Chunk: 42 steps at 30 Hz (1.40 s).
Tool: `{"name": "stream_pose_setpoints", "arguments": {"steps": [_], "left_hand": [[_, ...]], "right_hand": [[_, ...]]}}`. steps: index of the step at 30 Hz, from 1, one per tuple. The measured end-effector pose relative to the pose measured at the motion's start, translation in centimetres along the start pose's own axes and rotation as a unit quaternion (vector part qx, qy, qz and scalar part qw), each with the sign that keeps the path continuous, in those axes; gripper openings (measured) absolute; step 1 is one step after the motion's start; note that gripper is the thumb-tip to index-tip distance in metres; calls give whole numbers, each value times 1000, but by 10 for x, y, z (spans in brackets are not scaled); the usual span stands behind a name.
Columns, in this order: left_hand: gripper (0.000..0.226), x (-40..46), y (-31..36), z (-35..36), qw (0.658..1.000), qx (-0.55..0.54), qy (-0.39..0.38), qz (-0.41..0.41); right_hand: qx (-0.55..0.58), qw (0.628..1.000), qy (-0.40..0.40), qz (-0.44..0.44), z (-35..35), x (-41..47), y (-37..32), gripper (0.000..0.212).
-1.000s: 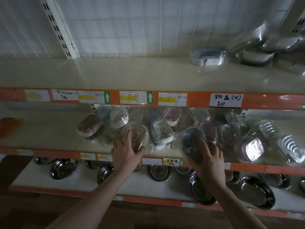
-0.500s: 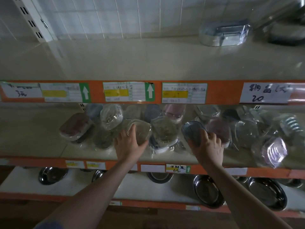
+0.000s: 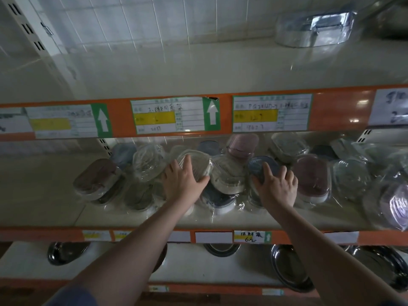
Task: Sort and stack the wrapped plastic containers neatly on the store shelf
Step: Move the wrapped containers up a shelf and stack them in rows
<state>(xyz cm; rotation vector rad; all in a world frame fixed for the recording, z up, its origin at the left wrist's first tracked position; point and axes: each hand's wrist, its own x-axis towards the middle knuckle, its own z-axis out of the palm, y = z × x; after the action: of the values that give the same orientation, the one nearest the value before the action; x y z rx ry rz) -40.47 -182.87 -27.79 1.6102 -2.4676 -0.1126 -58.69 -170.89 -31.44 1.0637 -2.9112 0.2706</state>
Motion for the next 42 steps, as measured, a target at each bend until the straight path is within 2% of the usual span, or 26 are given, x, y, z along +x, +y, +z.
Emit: {"name": "stream_pose_setpoints", "arguments": {"steps": [4, 11, 17, 25, 29, 33, 37, 42], "left_hand": [[88, -19, -8, -4, 1000, -10, -24, 18], [85, -79, -18, -25, 999, -20, -23, 22], [68, -148, -8, -70, 997, -30, -4, 68], [58, -211, 6, -149, 991, -53, 16, 125], [53, -221, 16, -188, 984, -79, 24, 156], [42, -220, 30, -229, 973, -109, 50, 197], [46, -214, 46, -258, 957, -144, 91, 234], [43, -203, 78, -285, 942, -156, 139, 263]], "right_hand": [[26, 999, 0, -31, -10, -17, 6, 65], [65, 996, 2, -53, -49, -80, 31, 51], [105, 993, 13, -60, -97, -144, 64, 39], [118, 990, 54, -62, -189, -192, 94, 35], [143, 985, 80, -59, -228, -205, 99, 33], [170, 976, 125, -60, -261, -212, 103, 44], [164, 971, 165, -53, -294, -217, 115, 21], [158, 967, 196, -25, -325, -214, 140, 26]]}}
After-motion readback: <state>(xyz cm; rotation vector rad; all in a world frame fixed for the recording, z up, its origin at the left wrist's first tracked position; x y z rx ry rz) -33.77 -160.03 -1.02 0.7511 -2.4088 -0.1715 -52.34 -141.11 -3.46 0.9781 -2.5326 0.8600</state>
